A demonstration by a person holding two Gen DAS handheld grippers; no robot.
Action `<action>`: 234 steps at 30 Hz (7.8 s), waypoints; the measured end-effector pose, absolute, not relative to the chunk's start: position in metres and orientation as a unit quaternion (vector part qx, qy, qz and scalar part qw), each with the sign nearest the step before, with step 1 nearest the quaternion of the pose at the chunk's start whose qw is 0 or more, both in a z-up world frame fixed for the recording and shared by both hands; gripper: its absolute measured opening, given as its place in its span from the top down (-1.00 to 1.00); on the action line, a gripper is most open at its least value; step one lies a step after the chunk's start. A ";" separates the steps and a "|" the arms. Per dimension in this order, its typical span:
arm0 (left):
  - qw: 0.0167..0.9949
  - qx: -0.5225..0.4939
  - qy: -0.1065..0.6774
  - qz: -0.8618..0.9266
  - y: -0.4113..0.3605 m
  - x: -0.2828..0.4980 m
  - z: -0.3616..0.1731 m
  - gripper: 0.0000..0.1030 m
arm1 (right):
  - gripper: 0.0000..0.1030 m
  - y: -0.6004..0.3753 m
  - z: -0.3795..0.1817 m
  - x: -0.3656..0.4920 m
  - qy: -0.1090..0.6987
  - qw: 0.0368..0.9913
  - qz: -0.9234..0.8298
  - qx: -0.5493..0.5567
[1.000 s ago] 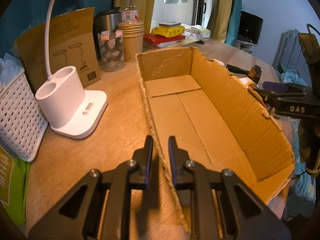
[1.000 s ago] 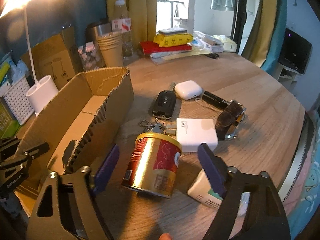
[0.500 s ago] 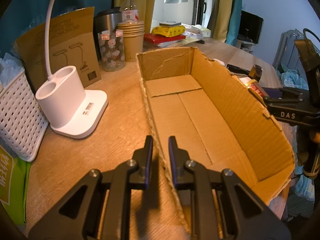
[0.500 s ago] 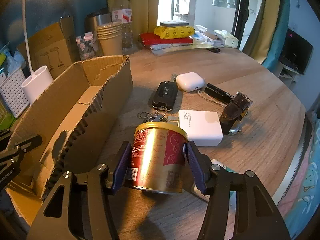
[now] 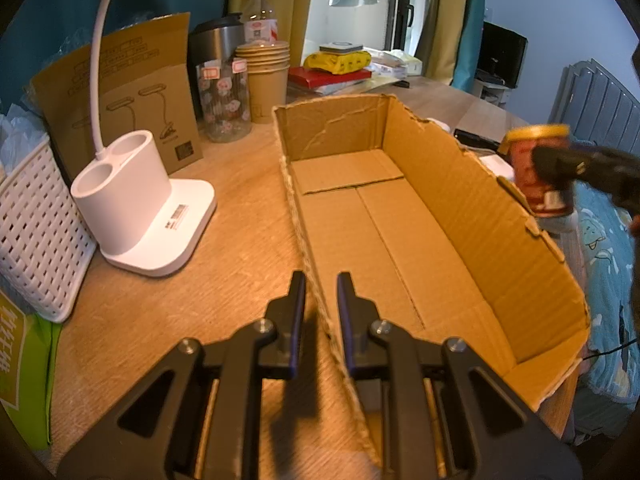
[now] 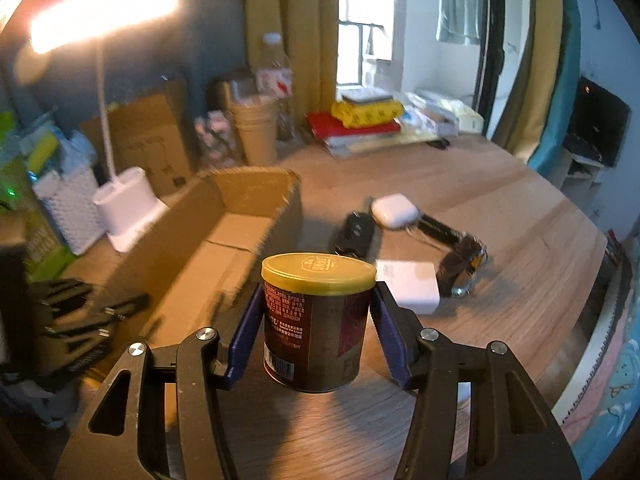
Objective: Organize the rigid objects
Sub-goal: 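Carry the can into the cardboard box and open the right gripper, then move the right gripper to the white pill bottle and grasp it, then lift the pill bottle and lower it into the box beside the can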
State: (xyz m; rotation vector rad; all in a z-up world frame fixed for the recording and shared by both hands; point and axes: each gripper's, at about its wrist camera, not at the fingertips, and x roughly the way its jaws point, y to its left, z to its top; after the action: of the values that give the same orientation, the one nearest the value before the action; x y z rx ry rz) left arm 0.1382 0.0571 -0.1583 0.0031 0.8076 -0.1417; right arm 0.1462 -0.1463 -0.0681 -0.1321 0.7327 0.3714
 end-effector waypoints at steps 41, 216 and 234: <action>0.915 -0.008 0.398 -0.070 0.057 0.137 -0.161 0.66 | -0.13 -0.068 -0.097 0.109 0.369 0.876 0.292 -0.104; 0.913 -0.011 0.402 -0.072 0.058 0.141 -0.164 0.66 | 0.12 -0.058 -0.052 0.184 0.361 0.868 0.340 0.005; 0.913 -0.012 0.402 -0.073 0.058 0.141 -0.165 0.66 | 0.12 -0.032 -0.088 0.195 0.447 0.827 0.340 -0.034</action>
State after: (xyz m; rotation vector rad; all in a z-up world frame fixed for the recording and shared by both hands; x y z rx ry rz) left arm 0.1414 0.0584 -0.1646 -0.0240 0.8280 -0.1502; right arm 0.1952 -0.0323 -0.0882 -0.0730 0.9497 0.7214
